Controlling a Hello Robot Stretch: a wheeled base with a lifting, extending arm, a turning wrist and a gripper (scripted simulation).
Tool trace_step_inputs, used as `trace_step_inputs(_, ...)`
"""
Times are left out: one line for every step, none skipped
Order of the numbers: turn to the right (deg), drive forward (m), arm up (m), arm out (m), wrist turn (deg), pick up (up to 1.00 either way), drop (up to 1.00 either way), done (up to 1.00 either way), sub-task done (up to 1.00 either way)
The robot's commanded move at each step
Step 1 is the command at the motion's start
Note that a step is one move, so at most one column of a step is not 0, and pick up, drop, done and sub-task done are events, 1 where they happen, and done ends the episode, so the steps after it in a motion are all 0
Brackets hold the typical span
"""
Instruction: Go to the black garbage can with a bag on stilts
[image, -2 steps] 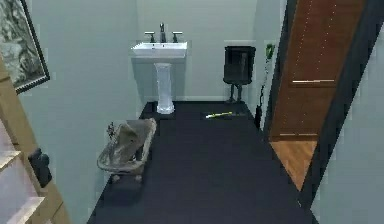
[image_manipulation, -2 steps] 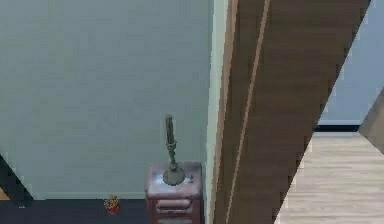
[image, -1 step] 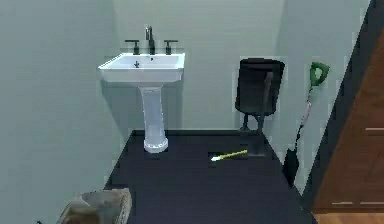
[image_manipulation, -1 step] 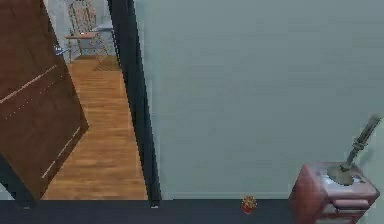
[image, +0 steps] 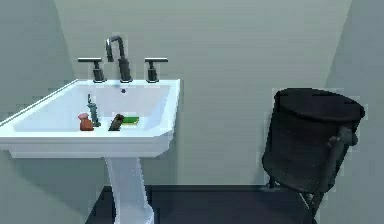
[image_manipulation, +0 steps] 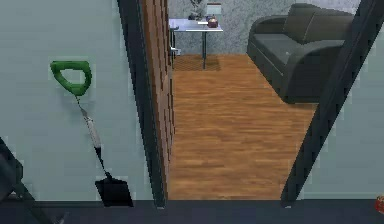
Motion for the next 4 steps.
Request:
trace_step_inputs(12.0,0.0,0.0,0.0,0.0,0.0,0.0,0.0,0.0)
trace_step_inputs(0.0,0.15,0.0,0.0,0.0,0.0,0.0,0.0,0.0)
trace_step_inputs(24.0,0.0,0.0,0.0,0.0,0.0,0.0,0.0,0.0)
trace_step_inputs(0.0,0.0,0.0,0.0,0.0,0.0,0.0,1.0,0.0)
